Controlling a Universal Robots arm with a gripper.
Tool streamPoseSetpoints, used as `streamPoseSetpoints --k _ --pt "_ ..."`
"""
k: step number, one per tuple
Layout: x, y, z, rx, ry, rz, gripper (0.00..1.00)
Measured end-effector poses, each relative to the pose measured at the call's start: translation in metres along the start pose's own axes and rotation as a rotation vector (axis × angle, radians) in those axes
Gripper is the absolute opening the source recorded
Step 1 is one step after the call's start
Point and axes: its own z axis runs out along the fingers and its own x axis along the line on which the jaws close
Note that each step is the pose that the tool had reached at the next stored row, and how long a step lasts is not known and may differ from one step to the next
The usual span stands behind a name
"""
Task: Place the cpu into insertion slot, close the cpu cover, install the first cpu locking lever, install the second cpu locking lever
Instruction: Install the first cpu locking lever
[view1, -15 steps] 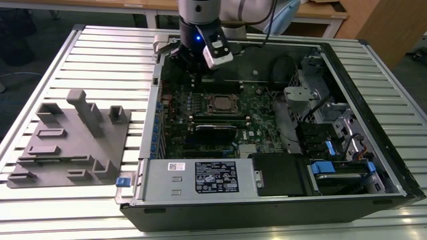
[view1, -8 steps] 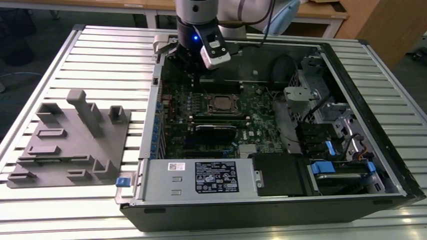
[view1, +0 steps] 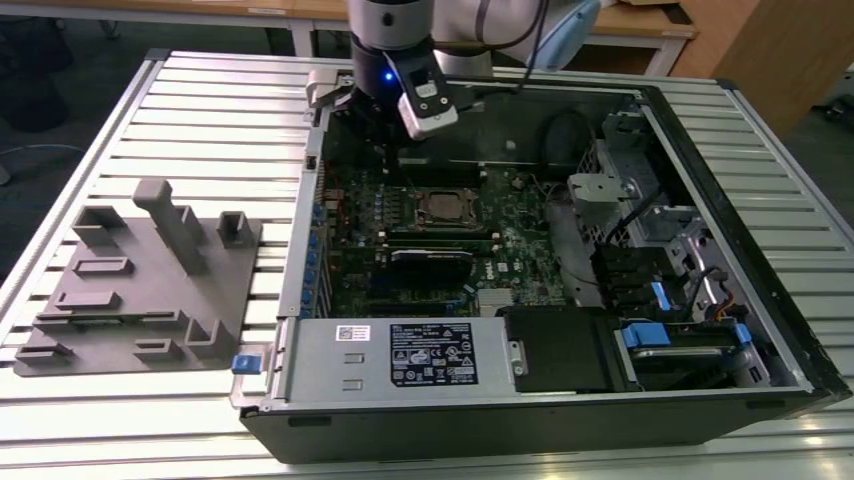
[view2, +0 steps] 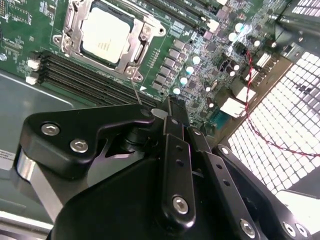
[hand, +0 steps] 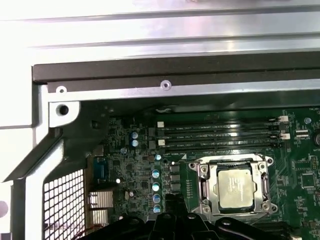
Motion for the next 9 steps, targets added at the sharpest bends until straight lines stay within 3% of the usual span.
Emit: streamPoseSetpoints --k 6,8,9 --pt "0.006 -0.0007 0.003 -0.008 0.0005 0.0 0.11" --pt "0.0062 -0.0009 0.0046 -0.0168 0.0013 0.0 0.11" --pt "0.0062 -0.0009 0.0051 -0.0266 0.0019 0.001 0.11"
